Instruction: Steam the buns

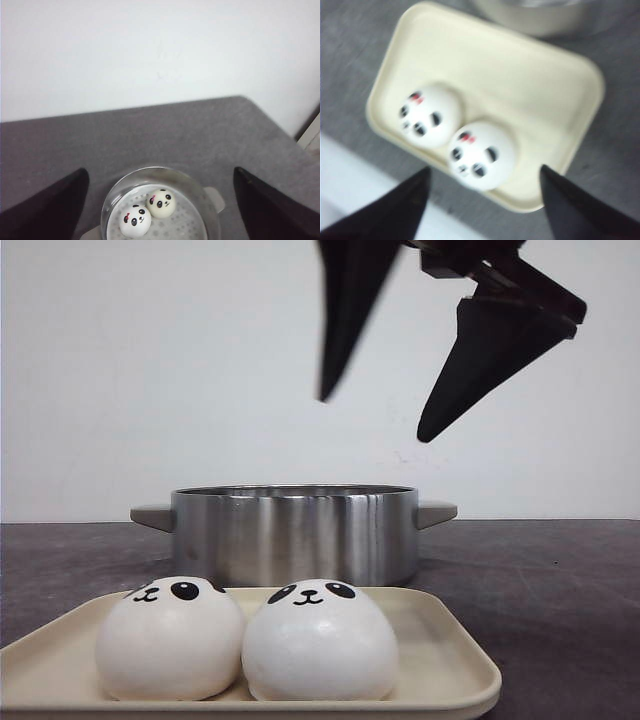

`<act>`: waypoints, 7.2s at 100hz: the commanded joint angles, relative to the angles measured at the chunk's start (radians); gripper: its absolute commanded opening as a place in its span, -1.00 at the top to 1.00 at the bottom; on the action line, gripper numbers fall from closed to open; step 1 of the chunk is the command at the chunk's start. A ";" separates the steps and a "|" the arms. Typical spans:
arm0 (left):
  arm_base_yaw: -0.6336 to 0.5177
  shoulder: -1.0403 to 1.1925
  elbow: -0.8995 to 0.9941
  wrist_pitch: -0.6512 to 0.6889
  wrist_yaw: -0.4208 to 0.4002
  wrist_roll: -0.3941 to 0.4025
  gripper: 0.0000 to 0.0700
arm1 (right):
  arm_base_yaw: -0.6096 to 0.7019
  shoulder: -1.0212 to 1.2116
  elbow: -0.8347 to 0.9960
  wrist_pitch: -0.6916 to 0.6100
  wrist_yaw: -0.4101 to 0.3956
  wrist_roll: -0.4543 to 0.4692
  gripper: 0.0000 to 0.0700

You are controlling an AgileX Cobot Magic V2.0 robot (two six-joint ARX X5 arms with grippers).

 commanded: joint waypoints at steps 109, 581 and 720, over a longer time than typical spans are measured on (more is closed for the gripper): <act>-0.032 -0.149 0.014 -0.091 0.021 -0.091 -0.56 | 0.052 0.345 0.012 0.086 -0.028 0.053 0.98; -0.094 0.681 -0.133 0.115 0.042 -0.032 0.89 | -0.090 -0.006 0.645 -0.050 0.296 -0.262 1.00; -0.080 -0.042 -0.216 0.064 -0.112 0.034 0.99 | -0.069 -0.328 -0.090 0.594 0.368 -0.340 0.98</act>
